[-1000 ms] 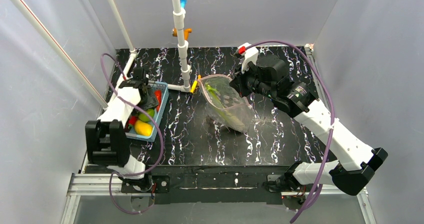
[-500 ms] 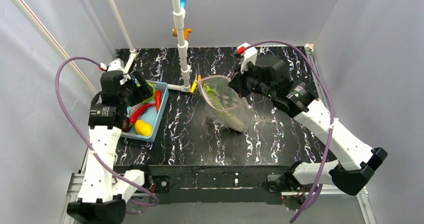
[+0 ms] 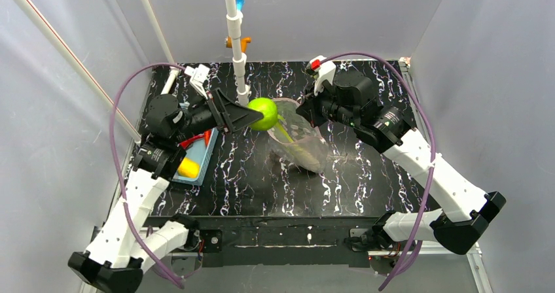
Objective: Place the food in the zip-top bag and seal the zipper
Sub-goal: Place the fake fruit in the zipper food storage bag, then pick up the fake fruit from the bin.
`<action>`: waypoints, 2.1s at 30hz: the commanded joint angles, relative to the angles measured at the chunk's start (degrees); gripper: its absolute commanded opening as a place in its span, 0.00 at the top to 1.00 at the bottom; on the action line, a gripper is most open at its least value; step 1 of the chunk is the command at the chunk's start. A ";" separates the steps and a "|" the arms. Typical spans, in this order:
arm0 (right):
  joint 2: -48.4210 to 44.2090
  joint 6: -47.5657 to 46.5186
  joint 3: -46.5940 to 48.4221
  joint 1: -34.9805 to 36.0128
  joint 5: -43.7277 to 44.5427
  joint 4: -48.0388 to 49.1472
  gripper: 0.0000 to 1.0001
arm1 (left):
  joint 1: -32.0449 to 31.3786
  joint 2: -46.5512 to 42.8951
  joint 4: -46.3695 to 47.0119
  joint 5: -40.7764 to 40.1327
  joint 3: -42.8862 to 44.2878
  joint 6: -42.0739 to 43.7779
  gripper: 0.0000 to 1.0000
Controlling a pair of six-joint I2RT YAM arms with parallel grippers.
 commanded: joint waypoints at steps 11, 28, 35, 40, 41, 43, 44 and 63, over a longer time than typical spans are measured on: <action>-2.96 1.92 1.07 -0.27 -2.89 3.92 0.99 | -22.35 9.19 -7.49 -20.06 7.35 8.74 1.00; -2.87 1.75 1.44 -0.24 -3.00 3.69 0.99 | -30.67 15.53 -21.46 -34.69 17.04 21.39 0.25; -2.63 1.47 1.58 -0.24 -3.01 3.51 0.99 | -30.67 14.31 -21.18 -32.51 17.28 22.71 0.12; -2.39 1.36 1.93 -0.24 -3.13 3.13 0.99 | -30.68 14.78 -23.56 -32.39 18.62 23.49 0.03; -2.50 1.39 1.89 -0.24 -3.11 3.11 0.99 | -30.67 14.52 -23.69 -32.54 18.57 23.62 0.03; -2.77 1.22 1.70 -0.24 -2.88 3.26 0.99 | -30.67 13.86 -24.48 -33.33 18.76 24.08 0.03; -2.91 1.23 1.55 -0.24 -2.83 3.30 0.99 | -30.67 13.29 -25.10 -33.87 18.90 24.31 0.04; -3.10 1.14 -1.31 -0.24 -2.13 4.12 0.99 | -30.70 1.35 -56.93 -53.31 31.81 37.25 0.02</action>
